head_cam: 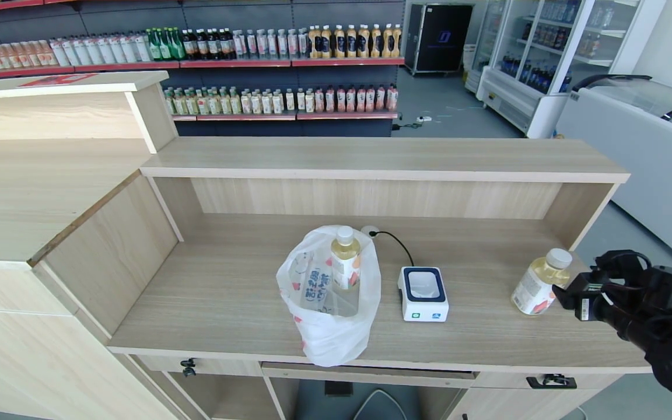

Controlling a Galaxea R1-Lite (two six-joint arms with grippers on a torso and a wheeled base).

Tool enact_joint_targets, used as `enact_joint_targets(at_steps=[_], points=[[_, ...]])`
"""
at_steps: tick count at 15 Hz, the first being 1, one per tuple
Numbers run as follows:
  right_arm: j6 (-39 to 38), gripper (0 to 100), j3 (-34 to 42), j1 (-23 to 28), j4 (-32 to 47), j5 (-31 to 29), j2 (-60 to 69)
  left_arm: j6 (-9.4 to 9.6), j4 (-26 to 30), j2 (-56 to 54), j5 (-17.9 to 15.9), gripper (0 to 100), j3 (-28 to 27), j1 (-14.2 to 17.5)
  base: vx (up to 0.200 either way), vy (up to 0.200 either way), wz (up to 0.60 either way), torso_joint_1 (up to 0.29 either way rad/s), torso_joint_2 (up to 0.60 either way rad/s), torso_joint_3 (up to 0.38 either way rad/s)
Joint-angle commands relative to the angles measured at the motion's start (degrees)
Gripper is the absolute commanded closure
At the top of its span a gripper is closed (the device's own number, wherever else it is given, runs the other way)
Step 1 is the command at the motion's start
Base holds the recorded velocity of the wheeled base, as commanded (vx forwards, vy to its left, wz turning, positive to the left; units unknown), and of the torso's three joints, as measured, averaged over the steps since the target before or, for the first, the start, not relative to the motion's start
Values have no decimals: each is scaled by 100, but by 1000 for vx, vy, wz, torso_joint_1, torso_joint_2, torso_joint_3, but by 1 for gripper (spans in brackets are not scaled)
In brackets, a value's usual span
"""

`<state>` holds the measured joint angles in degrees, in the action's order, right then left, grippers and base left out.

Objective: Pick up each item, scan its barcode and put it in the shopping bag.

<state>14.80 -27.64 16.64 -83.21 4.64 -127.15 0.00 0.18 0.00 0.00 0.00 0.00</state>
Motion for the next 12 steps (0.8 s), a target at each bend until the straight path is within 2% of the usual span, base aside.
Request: enact_joint_targets(at_steps=[1, 12], points=[[49, 0, -14, -47, -20, 1, -152, 0, -1, 0, 0, 0, 0, 0, 0, 0, 0, 0, 0, 0], [76, 0, -453, -231, -143, 10, -557, 0, -1, 0, 0, 0, 0, 0, 0, 0, 0, 0, 0, 0]])
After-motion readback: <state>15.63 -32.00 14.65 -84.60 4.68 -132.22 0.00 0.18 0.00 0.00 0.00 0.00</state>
